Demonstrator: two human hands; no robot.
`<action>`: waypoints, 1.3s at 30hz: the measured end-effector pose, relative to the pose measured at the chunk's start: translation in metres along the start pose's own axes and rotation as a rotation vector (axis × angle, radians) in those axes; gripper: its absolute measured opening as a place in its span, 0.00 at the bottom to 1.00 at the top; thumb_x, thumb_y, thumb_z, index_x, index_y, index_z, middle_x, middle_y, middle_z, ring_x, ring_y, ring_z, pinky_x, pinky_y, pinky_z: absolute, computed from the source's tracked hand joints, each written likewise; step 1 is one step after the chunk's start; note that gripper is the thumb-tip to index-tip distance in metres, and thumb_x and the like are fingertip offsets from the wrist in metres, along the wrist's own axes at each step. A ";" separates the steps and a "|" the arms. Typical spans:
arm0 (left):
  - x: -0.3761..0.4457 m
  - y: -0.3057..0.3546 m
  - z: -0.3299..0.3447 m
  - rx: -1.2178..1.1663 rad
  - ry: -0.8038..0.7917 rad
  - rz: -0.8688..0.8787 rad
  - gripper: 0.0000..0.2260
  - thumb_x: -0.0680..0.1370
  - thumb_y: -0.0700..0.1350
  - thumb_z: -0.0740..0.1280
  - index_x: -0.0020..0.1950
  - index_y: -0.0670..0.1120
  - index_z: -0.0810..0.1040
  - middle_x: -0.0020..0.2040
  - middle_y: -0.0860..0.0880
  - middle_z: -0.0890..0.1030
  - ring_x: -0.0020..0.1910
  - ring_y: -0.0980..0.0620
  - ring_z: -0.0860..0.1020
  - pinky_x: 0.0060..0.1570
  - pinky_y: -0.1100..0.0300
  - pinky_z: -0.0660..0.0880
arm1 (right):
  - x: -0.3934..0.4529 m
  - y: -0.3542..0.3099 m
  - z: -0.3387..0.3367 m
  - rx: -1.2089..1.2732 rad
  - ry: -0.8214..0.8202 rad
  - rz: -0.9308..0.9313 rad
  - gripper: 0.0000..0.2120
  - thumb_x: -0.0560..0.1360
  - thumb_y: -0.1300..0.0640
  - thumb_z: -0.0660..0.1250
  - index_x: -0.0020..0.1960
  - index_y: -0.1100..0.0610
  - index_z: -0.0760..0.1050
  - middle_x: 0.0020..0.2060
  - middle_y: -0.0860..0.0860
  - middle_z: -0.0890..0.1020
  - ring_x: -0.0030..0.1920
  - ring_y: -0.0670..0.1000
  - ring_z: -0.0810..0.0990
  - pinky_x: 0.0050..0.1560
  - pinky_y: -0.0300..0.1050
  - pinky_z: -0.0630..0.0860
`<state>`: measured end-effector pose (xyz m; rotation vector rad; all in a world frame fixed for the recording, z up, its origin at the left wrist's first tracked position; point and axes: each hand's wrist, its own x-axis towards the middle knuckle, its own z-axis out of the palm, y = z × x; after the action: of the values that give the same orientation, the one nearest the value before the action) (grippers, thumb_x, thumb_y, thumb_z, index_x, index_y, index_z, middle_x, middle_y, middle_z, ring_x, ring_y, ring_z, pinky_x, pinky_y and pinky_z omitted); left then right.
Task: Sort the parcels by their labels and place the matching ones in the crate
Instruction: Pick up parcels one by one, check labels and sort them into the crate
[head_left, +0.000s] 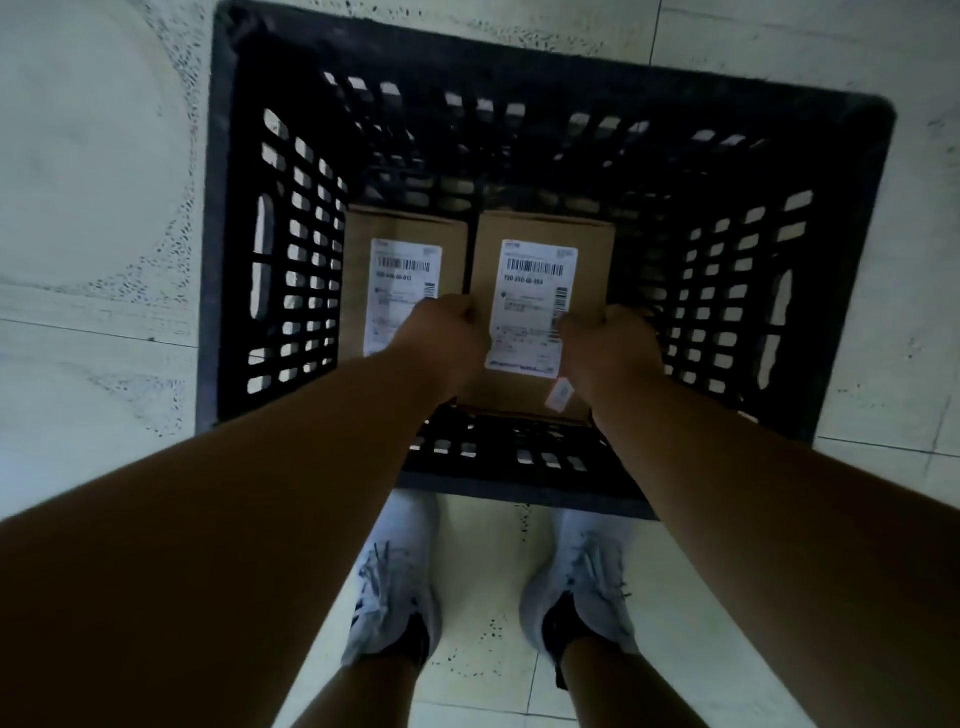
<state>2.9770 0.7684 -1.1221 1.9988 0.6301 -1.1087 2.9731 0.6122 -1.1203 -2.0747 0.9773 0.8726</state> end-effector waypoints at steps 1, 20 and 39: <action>0.006 -0.002 0.002 0.016 0.002 0.001 0.16 0.79 0.40 0.62 0.67 0.43 0.76 0.60 0.41 0.79 0.55 0.39 0.79 0.54 0.48 0.80 | 0.005 0.002 0.003 -0.006 -0.027 0.004 0.22 0.75 0.44 0.64 0.59 0.60 0.74 0.51 0.56 0.80 0.48 0.57 0.81 0.50 0.54 0.82; -0.026 0.032 -0.027 0.417 0.009 0.046 0.21 0.80 0.43 0.63 0.74 0.47 0.68 0.69 0.44 0.70 0.61 0.43 0.75 0.55 0.54 0.75 | -0.019 -0.021 -0.034 -0.472 -0.039 -0.310 0.26 0.79 0.47 0.62 0.73 0.58 0.66 0.69 0.57 0.68 0.65 0.58 0.72 0.65 0.55 0.74; -0.463 0.241 -0.200 0.318 0.426 0.670 0.14 0.80 0.42 0.61 0.65 0.49 0.75 0.58 0.50 0.78 0.50 0.53 0.76 0.47 0.62 0.70 | -0.406 -0.188 -0.303 -0.105 0.194 -0.811 0.26 0.78 0.56 0.67 0.74 0.54 0.66 0.68 0.53 0.70 0.64 0.52 0.74 0.59 0.42 0.71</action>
<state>3.0137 0.7572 -0.5640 2.4770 -0.0501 -0.3926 3.0114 0.6169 -0.5813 -2.3758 0.1125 0.3012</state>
